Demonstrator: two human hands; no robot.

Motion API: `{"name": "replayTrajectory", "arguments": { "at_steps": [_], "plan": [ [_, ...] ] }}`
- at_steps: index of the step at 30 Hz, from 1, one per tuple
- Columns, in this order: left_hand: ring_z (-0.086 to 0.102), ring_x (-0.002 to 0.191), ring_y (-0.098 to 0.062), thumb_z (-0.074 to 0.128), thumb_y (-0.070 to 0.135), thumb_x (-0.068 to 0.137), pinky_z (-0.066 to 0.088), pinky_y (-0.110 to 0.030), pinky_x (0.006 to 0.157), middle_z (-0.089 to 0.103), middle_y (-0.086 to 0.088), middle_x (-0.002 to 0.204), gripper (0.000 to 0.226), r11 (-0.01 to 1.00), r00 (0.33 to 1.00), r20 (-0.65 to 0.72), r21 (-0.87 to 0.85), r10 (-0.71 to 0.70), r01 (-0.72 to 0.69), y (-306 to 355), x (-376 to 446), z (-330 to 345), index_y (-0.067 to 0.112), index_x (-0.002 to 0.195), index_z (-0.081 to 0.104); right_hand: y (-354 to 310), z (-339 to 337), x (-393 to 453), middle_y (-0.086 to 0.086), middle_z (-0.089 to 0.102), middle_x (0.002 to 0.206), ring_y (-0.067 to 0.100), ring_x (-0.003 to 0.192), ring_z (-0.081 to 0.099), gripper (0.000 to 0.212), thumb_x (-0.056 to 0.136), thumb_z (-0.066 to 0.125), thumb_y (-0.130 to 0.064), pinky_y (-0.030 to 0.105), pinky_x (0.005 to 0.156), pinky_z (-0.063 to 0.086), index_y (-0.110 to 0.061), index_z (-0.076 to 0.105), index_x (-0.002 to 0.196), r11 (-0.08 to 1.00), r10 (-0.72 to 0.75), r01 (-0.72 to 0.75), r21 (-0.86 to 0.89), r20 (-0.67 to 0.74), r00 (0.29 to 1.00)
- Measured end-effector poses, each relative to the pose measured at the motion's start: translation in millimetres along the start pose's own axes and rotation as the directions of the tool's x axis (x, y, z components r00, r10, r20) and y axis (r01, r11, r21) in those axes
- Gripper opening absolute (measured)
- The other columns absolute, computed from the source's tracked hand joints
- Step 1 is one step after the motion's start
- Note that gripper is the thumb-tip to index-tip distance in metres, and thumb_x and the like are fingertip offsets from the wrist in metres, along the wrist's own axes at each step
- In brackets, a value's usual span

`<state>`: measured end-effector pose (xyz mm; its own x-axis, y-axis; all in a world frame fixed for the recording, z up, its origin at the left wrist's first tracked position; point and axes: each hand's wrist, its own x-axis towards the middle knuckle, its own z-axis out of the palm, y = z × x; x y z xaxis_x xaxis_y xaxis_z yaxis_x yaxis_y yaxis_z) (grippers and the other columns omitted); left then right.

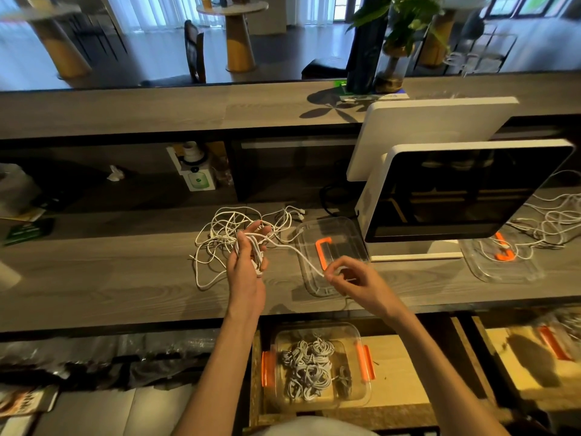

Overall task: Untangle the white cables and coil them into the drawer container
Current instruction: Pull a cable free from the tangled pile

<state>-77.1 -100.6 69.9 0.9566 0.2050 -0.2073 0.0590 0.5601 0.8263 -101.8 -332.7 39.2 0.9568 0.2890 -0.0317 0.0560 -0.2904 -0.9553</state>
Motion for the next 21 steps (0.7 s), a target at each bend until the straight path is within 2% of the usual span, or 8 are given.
{"name": "replayTrajectory", "arguments": {
  "at_steps": [3, 6, 9, 11, 14, 16, 18, 21],
  "plan": [
    [0.062, 0.082, -0.012, 0.040, 0.041, 0.105, 0.045, -0.029, 0.073, 0.069, -0.004, 0.094, 0.044, 0.997, 0.997, -0.056, -0.065, -0.046, 0.043, 0, 2, 1, 0.011, 0.123, 0.066, 4, 12, -3, -0.003, 0.069, 0.096, 0.007, 0.073, 0.060, 0.006, 0.097, 0.069, -0.021, 0.022, 0.066, 0.049, -0.016, 0.068, 0.101, 0.999, -0.004, 0.007, -0.043, 0.073, 0.997],
    [0.067, 0.080, -0.017, 0.040, 0.037, 0.106, 0.056, -0.036, 0.080, 0.066, -0.002, 0.083, 0.036, 0.977, 0.994, -0.049, -0.194, -0.095, 0.084, 0, 1, 3, 0.011, 0.110, 0.065, 3, 21, -4, -0.004, 0.069, 0.093, 0.008, 0.073, 0.061, 0.006, 0.097, 0.071, -0.024, 0.025, 0.065, 0.050, -0.019, 0.071, 0.100, 0.995, 0.008, 0.007, -0.100, 0.151, 0.989],
    [0.068, 0.074, -0.016, 0.040, 0.035, 0.107, 0.054, -0.028, 0.064, 0.067, -0.001, 0.085, 0.031, 0.970, 0.989, -0.038, -0.206, -0.140, 0.130, -1, 2, 5, 0.014, 0.103, 0.063, -10, 27, -5, -0.006, 0.072, 0.097, 0.015, 0.078, 0.065, 0.008, 0.097, 0.072, -0.025, 0.031, 0.069, 0.052, -0.019, 0.073, 0.102, 0.991, -0.011, 0.046, -0.127, 0.265, 0.964],
    [0.059, 0.065, -0.012, 0.038, 0.030, 0.109, 0.044, -0.021, 0.051, 0.063, -0.002, 0.087, 0.029, 0.978, 0.994, -0.016, -0.183, -0.108, 0.103, -4, 4, 3, 0.013, 0.101, 0.060, -23, 27, -5, -0.007, 0.073, 0.094, 0.017, 0.077, 0.065, 0.011, 0.098, 0.071, -0.027, 0.032, 0.069, 0.051, -0.019, 0.074, 0.104, 0.991, -0.026, 0.068, -0.118, 0.326, 0.945],
    [0.046, 0.059, -0.008, 0.037, 0.026, 0.110, 0.033, -0.018, 0.046, 0.057, -0.001, 0.085, 0.026, 0.994, 1.000, 0.001, 0.107, 0.023, -0.023, -6, 6, 1, 0.012, 0.104, 0.058, -42, 23, -4, 0.005, 0.073, 0.092, 0.027, 0.076, 0.065, 0.017, 0.100, 0.068, -0.030, 0.045, 0.067, 0.052, -0.020, 0.076, 0.111, 0.987, -0.082, 0.130, -0.096, 0.402, 0.912],
    [0.044, 0.058, -0.006, 0.037, 0.027, 0.110, 0.034, -0.017, 0.048, 0.055, 0.001, 0.083, 0.027, 0.933, 0.998, 0.039, 0.355, 0.048, -0.058, -8, 4, 2, 0.011, 0.106, 0.059, -50, 20, -2, 0.012, 0.071, 0.086, 0.035, 0.072, 0.062, 0.019, 0.101, 0.067, -0.027, 0.053, 0.067, 0.049, -0.019, 0.077, 0.114, 0.988, -0.110, 0.144, -0.054, 0.407, 0.907],
    [0.044, 0.058, -0.006, 0.038, 0.030, 0.109, 0.035, -0.016, 0.049, 0.055, 0.001, 0.083, 0.029, 0.860, 0.997, 0.076, 0.508, 0.002, -0.041, -8, 0, 5, 0.012, 0.105, 0.061, -54, 18, 2, 0.012, 0.069, 0.080, 0.031, 0.070, 0.061, 0.019, 0.101, 0.066, -0.023, 0.046, 0.064, 0.049, -0.016, 0.077, 0.114, 0.987, -0.133, 0.159, -0.038, 0.376, 0.917],
    [0.048, 0.058, -0.008, 0.041, 0.042, 0.106, 0.039, -0.021, 0.052, 0.058, 0.000, 0.080, 0.037, 0.822, 0.977, 0.133, 0.566, -0.169, 0.065, -5, -6, 8, 0.014, 0.102, 0.065, -58, 15, 9, 0.008, 0.071, 0.082, 0.028, 0.071, 0.063, 0.018, 0.100, 0.066, -0.023, 0.035, 0.063, 0.050, -0.017, 0.078, 0.111, 0.987, -0.147, 0.160, -0.031, 0.249, 0.957]
  ]
}}
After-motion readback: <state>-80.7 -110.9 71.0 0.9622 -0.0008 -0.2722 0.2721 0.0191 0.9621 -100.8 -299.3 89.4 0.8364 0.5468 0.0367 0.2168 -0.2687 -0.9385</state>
